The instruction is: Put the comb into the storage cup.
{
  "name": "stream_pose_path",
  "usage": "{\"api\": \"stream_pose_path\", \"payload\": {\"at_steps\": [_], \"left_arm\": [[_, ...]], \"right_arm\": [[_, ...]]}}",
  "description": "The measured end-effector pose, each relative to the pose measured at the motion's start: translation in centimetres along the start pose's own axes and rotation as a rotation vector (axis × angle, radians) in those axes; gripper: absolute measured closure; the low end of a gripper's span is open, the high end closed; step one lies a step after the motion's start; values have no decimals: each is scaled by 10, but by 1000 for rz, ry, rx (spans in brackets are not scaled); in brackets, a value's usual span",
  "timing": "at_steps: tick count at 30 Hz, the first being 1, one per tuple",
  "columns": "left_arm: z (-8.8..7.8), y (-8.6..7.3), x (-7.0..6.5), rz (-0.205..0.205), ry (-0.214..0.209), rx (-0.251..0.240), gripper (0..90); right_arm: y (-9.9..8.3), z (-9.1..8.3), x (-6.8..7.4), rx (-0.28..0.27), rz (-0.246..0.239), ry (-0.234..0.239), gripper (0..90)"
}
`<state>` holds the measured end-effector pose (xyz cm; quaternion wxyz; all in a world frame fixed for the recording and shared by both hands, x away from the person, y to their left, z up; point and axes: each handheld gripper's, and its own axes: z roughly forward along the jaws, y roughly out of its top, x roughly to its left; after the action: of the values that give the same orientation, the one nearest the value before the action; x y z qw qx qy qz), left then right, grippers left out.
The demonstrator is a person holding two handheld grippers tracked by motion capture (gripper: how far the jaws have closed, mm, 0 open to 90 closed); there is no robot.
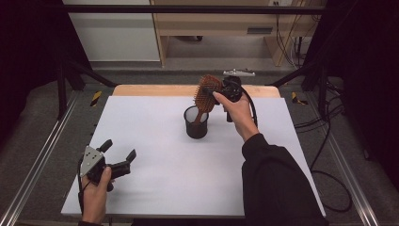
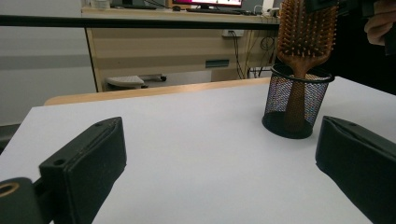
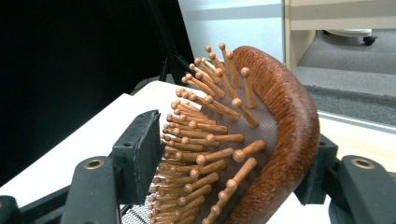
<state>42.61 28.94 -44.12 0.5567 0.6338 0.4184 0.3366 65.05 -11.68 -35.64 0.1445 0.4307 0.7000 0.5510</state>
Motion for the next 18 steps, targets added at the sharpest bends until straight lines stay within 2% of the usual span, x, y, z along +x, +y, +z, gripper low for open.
{"api": "stream_pose_path", "payload": {"at_steps": [18], "left_arm": [[-1, 0, 1, 0, 2, -3, 22]], "right_arm": [[-1, 0, 2, 15, -32, -11, 310]]}}
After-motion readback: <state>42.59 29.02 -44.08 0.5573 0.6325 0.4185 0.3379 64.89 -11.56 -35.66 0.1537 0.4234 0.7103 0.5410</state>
